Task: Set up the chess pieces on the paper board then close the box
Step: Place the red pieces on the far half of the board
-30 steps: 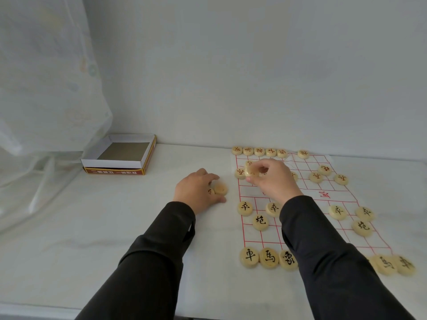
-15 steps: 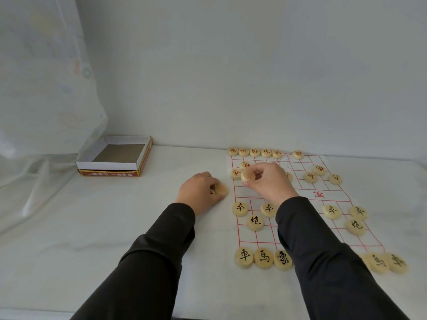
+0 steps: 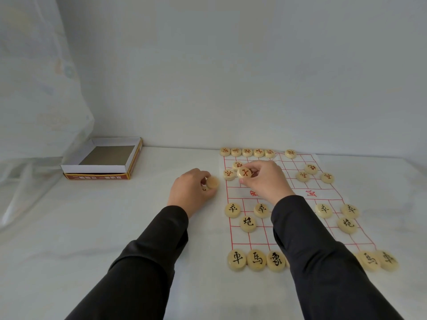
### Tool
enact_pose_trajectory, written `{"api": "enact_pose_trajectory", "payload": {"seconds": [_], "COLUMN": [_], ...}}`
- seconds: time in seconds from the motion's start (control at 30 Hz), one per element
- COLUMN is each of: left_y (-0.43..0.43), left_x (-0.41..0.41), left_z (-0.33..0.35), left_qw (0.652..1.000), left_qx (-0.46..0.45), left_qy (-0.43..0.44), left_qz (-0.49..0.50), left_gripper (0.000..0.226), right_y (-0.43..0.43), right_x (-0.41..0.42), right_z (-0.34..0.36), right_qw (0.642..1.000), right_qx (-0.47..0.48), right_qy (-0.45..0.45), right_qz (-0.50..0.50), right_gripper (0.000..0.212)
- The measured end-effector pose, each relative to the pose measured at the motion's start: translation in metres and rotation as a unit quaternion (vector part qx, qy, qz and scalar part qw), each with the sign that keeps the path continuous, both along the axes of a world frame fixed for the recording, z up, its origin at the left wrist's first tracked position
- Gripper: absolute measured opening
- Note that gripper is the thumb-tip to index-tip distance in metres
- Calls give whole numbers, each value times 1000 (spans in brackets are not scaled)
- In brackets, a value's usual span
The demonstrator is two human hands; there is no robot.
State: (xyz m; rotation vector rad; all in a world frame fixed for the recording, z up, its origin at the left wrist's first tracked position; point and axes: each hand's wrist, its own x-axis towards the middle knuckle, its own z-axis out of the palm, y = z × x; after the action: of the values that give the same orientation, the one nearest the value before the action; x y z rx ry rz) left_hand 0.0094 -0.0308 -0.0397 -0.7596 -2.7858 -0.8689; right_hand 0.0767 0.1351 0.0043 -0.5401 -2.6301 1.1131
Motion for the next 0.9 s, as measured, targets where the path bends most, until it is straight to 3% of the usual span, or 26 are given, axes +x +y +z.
{"api": "enact_pose_trajectory", "payload": {"seconds": [0.2,0.4,0.57,0.9], "left_y": [22,50,78,123], "left_x": [-1,-2,-2,-23], "left_z": [16,13,23,22], "left_qw": [998,995,992,992], "left_qx": [59,76,100,92], "left_qy": [26,-67,-79,-92], "left_qz": [-1,20,8,-7], "left_gripper": [28,35,30,23], "right_y": [13,29,49,115], "right_x": [2,1,-2,-61], "right_z": [5,3,6,9], "right_qw": [1000,998,994,957], "right_qx": [11,1,28,250], "right_qy": [8,-1,8,-123], "right_qz": [-24,-64,-105,-84], "right_gripper": [39,40,39,19]}}
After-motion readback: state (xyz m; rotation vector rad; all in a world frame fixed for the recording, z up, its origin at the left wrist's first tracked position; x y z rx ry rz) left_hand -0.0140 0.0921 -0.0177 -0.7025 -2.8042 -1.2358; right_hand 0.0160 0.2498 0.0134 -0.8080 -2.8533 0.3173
